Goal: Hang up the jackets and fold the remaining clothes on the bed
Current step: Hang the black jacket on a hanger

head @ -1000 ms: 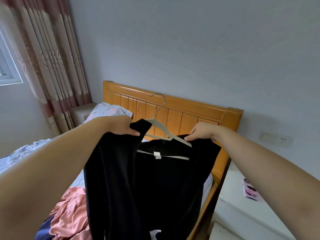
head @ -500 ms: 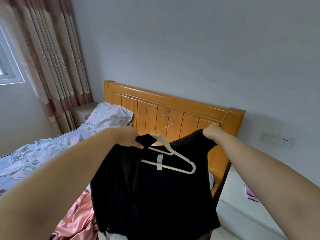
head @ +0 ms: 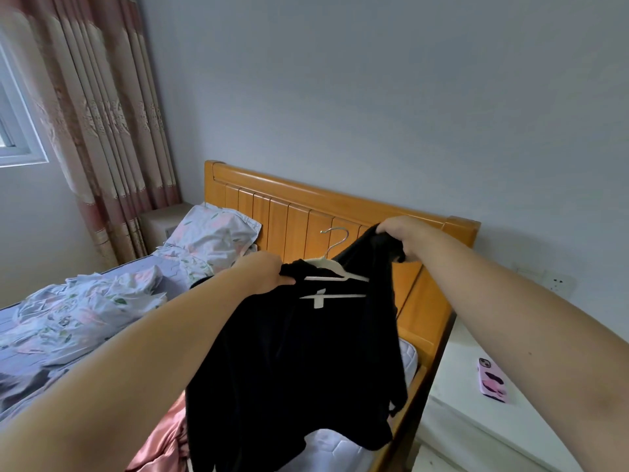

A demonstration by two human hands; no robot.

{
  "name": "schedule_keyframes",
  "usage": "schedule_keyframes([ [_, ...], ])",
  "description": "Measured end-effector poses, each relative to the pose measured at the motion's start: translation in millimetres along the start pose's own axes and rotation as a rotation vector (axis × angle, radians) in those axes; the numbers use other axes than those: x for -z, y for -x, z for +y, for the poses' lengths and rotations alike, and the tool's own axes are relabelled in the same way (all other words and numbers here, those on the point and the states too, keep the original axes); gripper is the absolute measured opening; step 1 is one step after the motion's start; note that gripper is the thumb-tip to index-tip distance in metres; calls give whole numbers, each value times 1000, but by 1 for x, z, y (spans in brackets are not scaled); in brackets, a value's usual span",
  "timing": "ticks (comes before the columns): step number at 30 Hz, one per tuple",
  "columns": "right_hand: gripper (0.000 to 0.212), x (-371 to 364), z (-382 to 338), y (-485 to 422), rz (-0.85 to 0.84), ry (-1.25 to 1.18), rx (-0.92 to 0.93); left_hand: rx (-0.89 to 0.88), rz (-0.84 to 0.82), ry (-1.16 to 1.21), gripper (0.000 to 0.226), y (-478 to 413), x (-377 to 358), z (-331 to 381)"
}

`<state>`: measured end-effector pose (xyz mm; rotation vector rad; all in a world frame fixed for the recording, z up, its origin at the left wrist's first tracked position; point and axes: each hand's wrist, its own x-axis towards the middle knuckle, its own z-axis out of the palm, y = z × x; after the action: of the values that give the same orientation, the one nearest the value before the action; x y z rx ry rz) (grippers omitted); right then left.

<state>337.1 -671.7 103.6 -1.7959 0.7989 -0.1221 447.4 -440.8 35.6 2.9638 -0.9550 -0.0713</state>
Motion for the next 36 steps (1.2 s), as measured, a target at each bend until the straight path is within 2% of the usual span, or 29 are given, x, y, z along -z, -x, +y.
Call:
schedule_keyframes([
  [3, 3, -16, -15, 7, -100, -215, 65, -42, -16, 109, 52, 2, -2, 20],
  [5, 7, -21, -20, 9, -123, -245, 92, -44, -24, 202, 51, 3, -5, 26],
  [6, 8, -20, -20, 11, -140, -184, 97, -41, -36, 243, 51, 3, -6, 25],
  [9, 11, -5, -13, 15, -176, 283, 114, -44, -39, 324, 47, 7, -6, 17],
  [11, 15, 2, -6, 15, -218, 394, 126, -39, 20, 369, 41, 10, -2, 13],
  [14, 18, 4, -1, 22, -367, 243, 184, -9, 99, 515, 34, 11, 2, 9],
  [16, 26, 4, -4, 25, -417, 78, 264, 20, 142, 616, 39, 13, 7, 5],
  [17, 32, 4, -6, 26, -369, 15, 324, 30, 166, 645, 42, 13, 10, 3],
  [18, 36, 6, -7, 24, -242, 15, 416, 33, 192, 664, 42, 14, 14, 2],
  [20, 35, 11, -7, 17, 76, 233, 684, 29, 234, 671, 39, 14, 23, 2],
  [21, 30, 13, -5, 14, 144, 374, 818, 28, 256, 662, 34, 15, 28, 2],
  [22, 24, 13, -3, 13, 135, 478, 928, 28, 276, 656, 29, 17, 33, 1],
  [24, 13, 12, -1, 12, 127, 630, 1034, 24, 299, 648, 25, 17, 39, -3],
  [26, 20, 13, -2, 13, 202, 765, 1011, 6, 283, 619, 25, 20, 43, -3],
  [27, 24, 13, -3, 14, 164, 786, 959, -7, 268, 596, 27, 21, 44, -2],
  [30, 23, 9, -4, 22, -86, 695, 788, -44, 256, 545, 31, 24, 47, 7],
  [36, 12, 5, 3, 30, -162, 743, 704, -64, 249, 488, 28, 28, 47, 16],
])
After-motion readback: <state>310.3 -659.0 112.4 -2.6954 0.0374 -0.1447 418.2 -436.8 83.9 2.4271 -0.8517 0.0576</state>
